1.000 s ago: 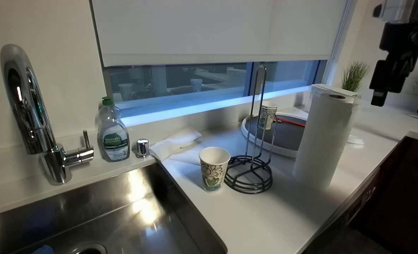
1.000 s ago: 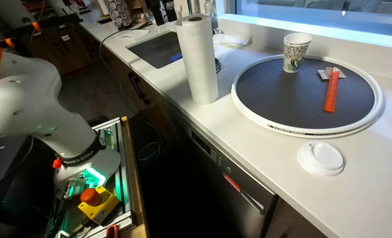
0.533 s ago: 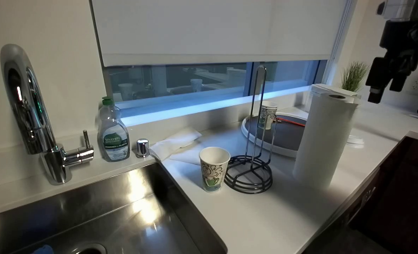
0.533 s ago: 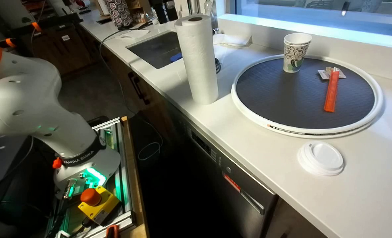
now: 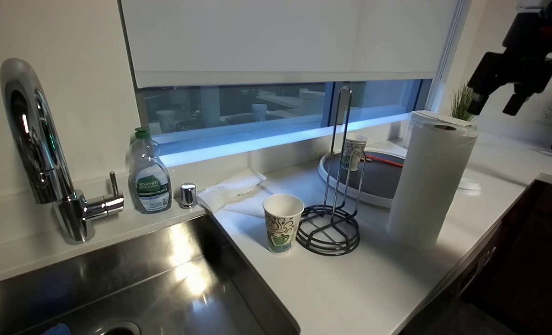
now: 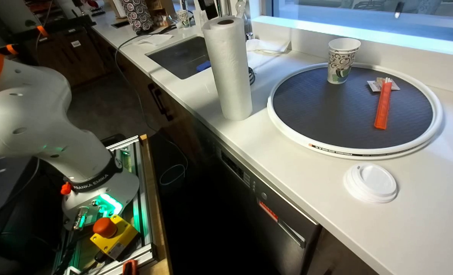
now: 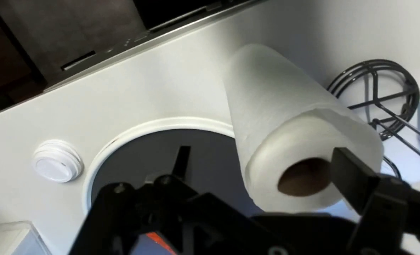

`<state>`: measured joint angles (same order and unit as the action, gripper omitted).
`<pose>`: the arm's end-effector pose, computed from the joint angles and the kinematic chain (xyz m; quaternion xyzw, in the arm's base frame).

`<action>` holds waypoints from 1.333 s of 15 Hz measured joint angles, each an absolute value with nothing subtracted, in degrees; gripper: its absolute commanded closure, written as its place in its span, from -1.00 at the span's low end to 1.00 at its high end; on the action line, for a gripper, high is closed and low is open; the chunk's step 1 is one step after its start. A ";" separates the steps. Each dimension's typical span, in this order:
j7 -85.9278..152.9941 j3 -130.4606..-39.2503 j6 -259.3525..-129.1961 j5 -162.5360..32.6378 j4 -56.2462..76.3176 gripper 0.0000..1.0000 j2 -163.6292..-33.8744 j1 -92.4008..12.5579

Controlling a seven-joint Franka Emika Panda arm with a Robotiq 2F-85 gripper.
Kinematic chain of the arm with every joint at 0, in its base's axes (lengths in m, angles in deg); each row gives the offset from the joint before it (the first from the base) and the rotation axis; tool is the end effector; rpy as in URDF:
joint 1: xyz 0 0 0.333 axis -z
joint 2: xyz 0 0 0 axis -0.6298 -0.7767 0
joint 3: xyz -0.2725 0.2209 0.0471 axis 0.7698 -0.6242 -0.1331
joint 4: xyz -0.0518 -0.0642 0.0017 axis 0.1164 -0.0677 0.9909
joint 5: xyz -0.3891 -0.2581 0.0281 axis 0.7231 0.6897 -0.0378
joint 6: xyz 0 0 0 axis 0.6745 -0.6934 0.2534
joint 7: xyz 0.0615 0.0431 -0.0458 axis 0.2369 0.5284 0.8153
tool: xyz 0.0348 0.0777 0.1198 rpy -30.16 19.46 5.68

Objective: Put the paper towel roll on the silver holder.

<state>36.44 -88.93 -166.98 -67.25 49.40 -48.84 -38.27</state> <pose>0.4506 -0.0063 0.5569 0.9945 -0.0699 0.0783 0.0013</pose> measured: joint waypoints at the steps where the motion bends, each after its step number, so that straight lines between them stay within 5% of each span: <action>1: 36.73 -88.88 -168.15 -68.16 49.47 -1.00 -49.21 -38.27; 16: 37.23 -88.72 -176.72 -70.14 51.78 -1.00 -52.53 -37.74; 17: 37.21 -88.73 -177.55 -70.14 52.21 -0.95 -52.74 -37.74; 18: 37.20 -88.74 -178.15 -70.14 52.66 -0.46 -52.92 -37.74; 20: 37.19 -88.75 -179.30 -70.14 53.37 -0.46 -53.40 -37.74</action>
<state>37.19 -88.75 -179.30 -70.14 53.37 -53.40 -37.74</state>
